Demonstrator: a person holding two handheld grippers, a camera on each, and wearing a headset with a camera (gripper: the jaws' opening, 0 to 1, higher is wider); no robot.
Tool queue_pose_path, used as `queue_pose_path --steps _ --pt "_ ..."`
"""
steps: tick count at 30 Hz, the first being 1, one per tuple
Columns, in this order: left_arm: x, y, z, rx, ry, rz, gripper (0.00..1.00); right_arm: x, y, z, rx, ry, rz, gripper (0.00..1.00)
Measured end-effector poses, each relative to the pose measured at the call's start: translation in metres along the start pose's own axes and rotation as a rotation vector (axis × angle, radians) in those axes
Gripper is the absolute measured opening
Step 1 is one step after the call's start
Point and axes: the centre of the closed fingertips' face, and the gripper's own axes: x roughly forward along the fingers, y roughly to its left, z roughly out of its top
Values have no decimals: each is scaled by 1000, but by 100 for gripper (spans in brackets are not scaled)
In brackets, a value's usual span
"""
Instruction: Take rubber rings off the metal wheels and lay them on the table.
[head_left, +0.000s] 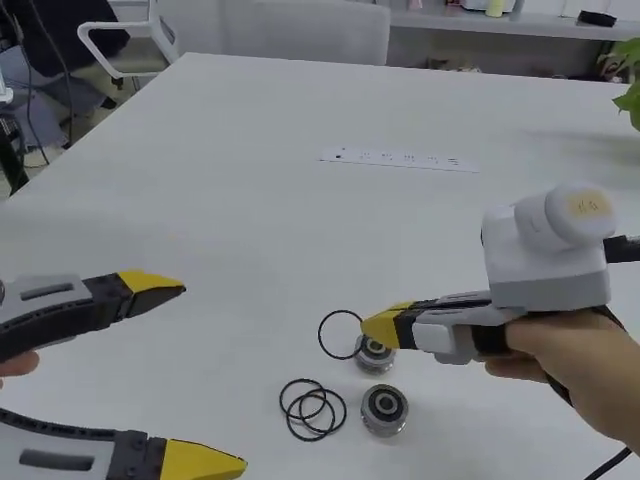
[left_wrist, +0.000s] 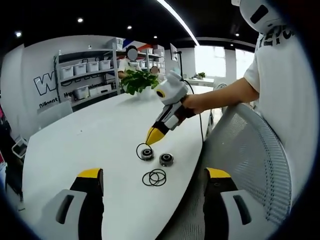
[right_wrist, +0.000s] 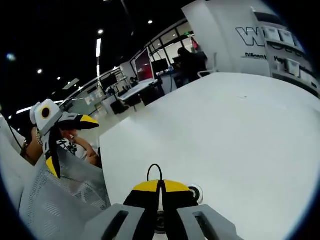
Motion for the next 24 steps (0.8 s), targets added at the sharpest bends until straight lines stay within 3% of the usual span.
queue_pose_path --steps 9,24 --pt "-3 -3 -10 -24 17 20 80 6 13 -8 -15 37 46 0" --pt "2 -4 -15 -33 33 17 80 14 30 -33 -55 152 125 0"
